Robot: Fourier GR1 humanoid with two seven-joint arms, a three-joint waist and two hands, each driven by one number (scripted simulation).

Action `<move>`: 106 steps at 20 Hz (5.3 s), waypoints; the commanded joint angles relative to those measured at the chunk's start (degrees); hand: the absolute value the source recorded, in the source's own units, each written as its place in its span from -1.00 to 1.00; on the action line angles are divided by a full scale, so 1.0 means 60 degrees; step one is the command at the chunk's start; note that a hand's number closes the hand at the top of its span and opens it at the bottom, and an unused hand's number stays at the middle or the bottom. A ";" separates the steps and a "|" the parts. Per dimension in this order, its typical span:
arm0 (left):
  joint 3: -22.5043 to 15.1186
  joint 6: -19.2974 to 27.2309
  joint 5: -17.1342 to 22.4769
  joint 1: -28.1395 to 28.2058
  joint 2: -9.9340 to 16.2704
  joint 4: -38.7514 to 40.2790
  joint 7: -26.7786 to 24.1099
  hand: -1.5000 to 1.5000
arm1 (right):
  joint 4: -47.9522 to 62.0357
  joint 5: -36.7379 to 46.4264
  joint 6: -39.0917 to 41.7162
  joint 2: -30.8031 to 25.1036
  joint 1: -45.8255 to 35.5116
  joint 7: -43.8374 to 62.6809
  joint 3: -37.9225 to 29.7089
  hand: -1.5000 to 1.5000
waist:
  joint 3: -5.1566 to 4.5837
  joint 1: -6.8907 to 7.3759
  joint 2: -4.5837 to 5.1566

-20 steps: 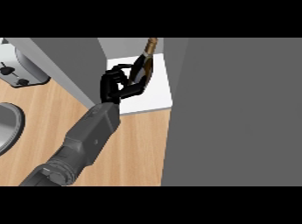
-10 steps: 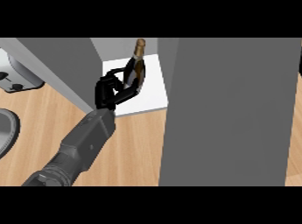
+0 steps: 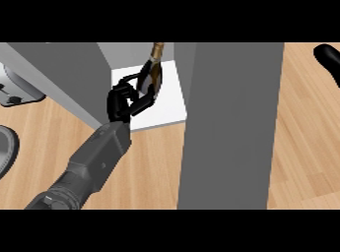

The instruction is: Pick up the wine, place it into the cabinet and close the cabinet

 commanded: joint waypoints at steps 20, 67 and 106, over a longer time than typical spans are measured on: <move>-0.0512 0.1431 0.0629 -0.1661 -0.0180 0.0179 0.1279 1.00 | -0.0299 -0.0400 0.0353 -0.0008 0.0913 -0.0445 -0.0426 -1.00 | 0.0005 0.0225 0.0116; -0.2192 0.3144 -0.1333 -0.1825 0.1275 0.1304 0.3079 -1.00 | -0.0201 -0.0577 0.0554 -0.0223 0.0572 -0.0380 -0.0441 -1.00 | -0.0032 0.0222 0.0310; -0.2359 -0.1289 -0.1351 -0.0724 0.0047 -0.5394 0.3380 -1.00 | -0.0797 0.0568 -0.0843 -0.0757 0.0872 0.0634 -0.0015 -1.00 | 0.0014 0.2098 -0.0520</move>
